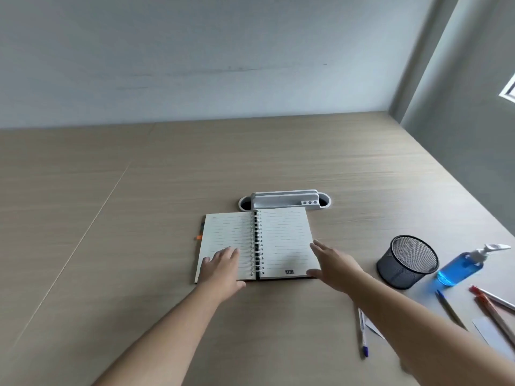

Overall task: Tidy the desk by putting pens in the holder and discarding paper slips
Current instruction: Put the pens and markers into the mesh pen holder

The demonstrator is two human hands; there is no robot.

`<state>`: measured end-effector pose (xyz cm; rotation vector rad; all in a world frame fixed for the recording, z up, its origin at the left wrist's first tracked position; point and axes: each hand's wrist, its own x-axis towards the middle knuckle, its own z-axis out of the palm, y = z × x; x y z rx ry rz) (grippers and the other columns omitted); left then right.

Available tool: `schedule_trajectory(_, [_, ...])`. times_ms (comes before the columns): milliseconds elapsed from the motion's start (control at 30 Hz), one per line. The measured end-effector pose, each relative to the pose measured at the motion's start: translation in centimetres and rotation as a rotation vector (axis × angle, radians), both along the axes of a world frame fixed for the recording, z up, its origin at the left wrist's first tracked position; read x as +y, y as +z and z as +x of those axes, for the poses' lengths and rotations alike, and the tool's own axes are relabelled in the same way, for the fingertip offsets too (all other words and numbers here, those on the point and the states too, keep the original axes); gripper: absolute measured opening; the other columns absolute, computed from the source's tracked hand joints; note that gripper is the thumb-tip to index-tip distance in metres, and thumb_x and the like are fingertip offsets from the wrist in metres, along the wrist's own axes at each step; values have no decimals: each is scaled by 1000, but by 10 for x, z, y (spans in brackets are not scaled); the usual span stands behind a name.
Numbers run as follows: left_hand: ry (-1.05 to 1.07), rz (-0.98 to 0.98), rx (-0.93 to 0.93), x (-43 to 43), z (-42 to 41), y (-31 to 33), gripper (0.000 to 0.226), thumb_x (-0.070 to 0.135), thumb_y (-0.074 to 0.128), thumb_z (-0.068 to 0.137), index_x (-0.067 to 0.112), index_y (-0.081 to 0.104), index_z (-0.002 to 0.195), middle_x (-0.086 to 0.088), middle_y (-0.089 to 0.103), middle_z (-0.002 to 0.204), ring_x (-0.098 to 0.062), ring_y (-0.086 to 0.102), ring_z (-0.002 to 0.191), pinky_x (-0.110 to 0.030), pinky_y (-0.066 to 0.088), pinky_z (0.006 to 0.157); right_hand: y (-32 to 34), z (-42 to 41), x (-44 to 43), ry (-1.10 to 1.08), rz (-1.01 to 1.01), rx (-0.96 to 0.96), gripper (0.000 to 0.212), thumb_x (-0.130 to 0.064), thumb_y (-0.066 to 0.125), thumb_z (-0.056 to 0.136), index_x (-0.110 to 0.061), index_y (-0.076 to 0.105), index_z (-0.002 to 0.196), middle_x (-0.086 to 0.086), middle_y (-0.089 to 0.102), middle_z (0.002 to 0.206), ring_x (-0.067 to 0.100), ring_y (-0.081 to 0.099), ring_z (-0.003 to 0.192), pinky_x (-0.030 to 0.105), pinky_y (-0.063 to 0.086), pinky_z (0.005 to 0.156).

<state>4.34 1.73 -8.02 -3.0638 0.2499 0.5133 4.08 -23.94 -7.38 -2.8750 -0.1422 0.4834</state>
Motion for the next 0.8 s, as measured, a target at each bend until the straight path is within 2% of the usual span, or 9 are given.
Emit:
schedule_trajectory(33, [-32, -28, -36, -11, -2, 7, 76, 47, 60, 84, 18, 27, 146, 0, 34, 151, -20, 35, 138, -41, 33, 106, 8, -5, -11, -42, 24, -87, 47, -35, 53, 90, -13, 45, 131, 7, 50, 140, 27, 52, 122, 37, 49, 87])
schedule_trajectory(100, [-104, -97, -98, -38, -6, 20, 57, 42, 58, 85, 20, 42, 136, 0, 49, 138, -22, 48, 127, -39, 38, 99, 25, -19, -36, -162, 68, -243, 22, -23, 48, 90, -14, 63, 104, 12, 70, 106, 33, 64, 93, 33, 47, 68])
schedule_trajectory(200, [-195, -209, -122, -86, -19, 31, 34, 37, 54, 87, 20, 56, 116, 1, 64, 120, -23, 59, 111, -34, 43, 91, 37, -49, -80, -327, 79, -318, 18, -20, 50, 86, -12, 66, 85, 17, 70, 81, 37, 65, 77, 31, 40, 59])
schedule_trajectory(367, [-216, -278, 0, -165, -49, 19, 25, 40, 52, 86, 18, 62, 95, -5, 69, 104, -29, 64, 100, -33, 46, 84, 16, -104, -133, -393, 39, -180, 19, -23, 53, 85, -12, 60, 71, 15, 67, 76, 31, 59, 68, 29, 37, 55])
schedule_trajectory(433, [-204, -251, 51, -189, -60, 7, 30, 44, 51, 88, 17, 62, 94, -7, 69, 105, -29, 63, 100, -34, 47, 83, 4, -119, -144, -449, 35, -95, 22, -27, 54, 86, -14, 52, 67, 12, 61, 72, 27, 52, 67, 28, 35, 53])
schedule_trajectory(533, [-144, -202, 107, -211, -73, -12, 41, 53, 49, 87, 16, 62, 100, -7, 68, 110, -29, 62, 106, -35, 49, 85, -13, -128, -152, -521, 47, -19, 35, -41, 56, 82, -14, 48, 62, 12, 63, 75, 31, 59, 75, 33, 46, 61])
schedule_trajectory(633, [-41, -185, 153, -223, -76, -27, 47, 55, 47, 88, 14, 62, 105, -8, 67, 114, -30, 62, 108, -35, 48, 86, -17, -124, -149, -559, 16, 44, 49, -54, 58, 79, -17, 35, 55, 3, 48, 65, 25, 49, 68, 29, 32, 47])
schedule_trajectory(700, [2, -182, 151, -227, -77, -32, 45, 53, 47, 88, 13, 63, 104, -9, 67, 113, -31, 63, 106, -34, 49, 84, -18, -118, -143, -568, 37, 61, 51, -53, 63, 76, -19, 31, 55, 0, 39, 61, 23, 47, 67, 27, 25, 43])
schedule_trajectory(800, [49, -213, 155, -234, -80, -35, 36, 42, 52, 87, 11, 64, 100, -12, 68, 109, -33, 64, 102, -32, 49, 76, -19, -114, -139, -560, 84, 59, 44, -38, 64, 77, -21, 31, 53, 5, 46, 68, 24, 49, 68, 27, 29, 44])
